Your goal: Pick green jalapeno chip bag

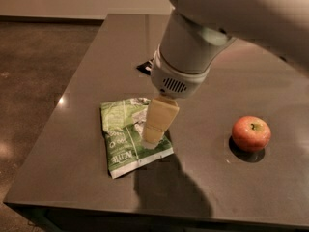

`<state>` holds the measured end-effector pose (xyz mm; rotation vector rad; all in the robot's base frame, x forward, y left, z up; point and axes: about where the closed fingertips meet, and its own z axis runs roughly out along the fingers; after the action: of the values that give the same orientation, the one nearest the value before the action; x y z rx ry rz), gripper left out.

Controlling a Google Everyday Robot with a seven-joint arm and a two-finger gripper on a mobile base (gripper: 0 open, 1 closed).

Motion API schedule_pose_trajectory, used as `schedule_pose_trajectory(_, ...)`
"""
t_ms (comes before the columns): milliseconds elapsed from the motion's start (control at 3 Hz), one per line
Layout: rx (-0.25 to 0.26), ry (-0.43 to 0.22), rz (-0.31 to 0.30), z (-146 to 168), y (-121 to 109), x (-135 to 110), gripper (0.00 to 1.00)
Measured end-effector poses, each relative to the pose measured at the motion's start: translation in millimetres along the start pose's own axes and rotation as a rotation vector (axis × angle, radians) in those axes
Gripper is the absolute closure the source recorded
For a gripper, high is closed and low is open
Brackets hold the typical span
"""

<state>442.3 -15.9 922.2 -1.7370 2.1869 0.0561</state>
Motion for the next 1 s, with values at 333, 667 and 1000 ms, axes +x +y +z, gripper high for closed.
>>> schedule_pose_trajectory(333, -0.031, 0.037, 0.042, 24.2, 3.4, -16.9, 0.0)
schedule_pose_trajectory(667, -0.039, 0.084, 0.095, 44.0, 2.2, -23.3, 0.0)
schedule_pose_trajectory(1000, -0.057, 0.128, 0.137, 59.9, 2.2, -19.6, 0.0)
